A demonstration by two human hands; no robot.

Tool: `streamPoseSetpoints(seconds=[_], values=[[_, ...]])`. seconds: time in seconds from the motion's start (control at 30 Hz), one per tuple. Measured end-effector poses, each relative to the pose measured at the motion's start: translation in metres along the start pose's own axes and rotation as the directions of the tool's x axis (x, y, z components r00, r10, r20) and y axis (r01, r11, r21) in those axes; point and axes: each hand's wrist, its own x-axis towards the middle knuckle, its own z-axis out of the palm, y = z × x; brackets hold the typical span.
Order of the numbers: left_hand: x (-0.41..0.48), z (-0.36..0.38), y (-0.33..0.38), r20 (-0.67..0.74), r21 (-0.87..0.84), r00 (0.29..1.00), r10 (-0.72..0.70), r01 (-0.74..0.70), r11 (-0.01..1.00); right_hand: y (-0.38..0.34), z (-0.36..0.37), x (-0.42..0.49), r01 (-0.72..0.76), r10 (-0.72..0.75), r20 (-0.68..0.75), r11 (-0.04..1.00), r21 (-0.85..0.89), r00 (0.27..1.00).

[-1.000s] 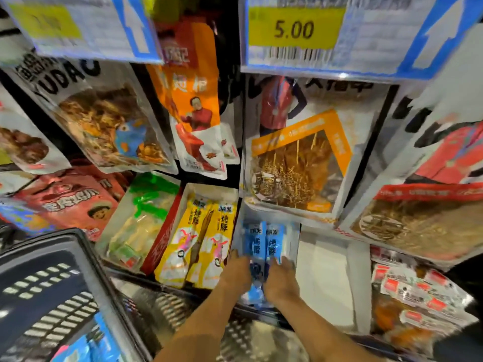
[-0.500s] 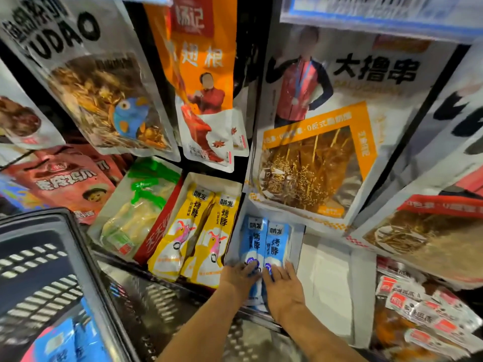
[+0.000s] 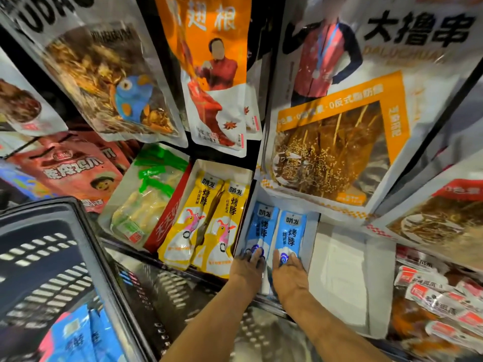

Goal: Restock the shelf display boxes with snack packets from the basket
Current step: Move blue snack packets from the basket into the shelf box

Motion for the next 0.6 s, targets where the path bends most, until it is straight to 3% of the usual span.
streamPoseSetpoints(seconds=[0.23,0.33,0.4,0.5,0.6], values=[[-0.029,-0.027,-0.009,-0.006,-0.171,1.0,0.015,-0.015,0.985,0.003,-0.013,-0.012,0.015,-0.008,0.071,0.995,-0.1,0.997],[-0.074,-0.057,-0.022,-0.112,-0.244,0.994,0.007,-0.034,0.969,0.012,-0.044,-0.028,0.009,-0.008,0.015,1.0,-0.024,1.0],[-0.111,-0.08,-0.042,-0.254,-0.288,0.964,-0.078,0.001,0.958,0.016,-0.078,-0.043,0.008,-0.004,-0.084,0.999,0.048,0.996],[-0.17,-0.092,-0.083,-0.489,-0.437,0.816,-0.308,0.077,0.896,0.006,-0.138,-0.078,0.095,-0.053,-0.251,0.983,0.156,0.967],[-0.236,-0.075,-0.129,-0.563,-0.581,0.618,-0.548,0.176,0.795,-0.026,-0.194,-0.121,0.241,-0.115,-0.461,0.944,0.225,0.88]])
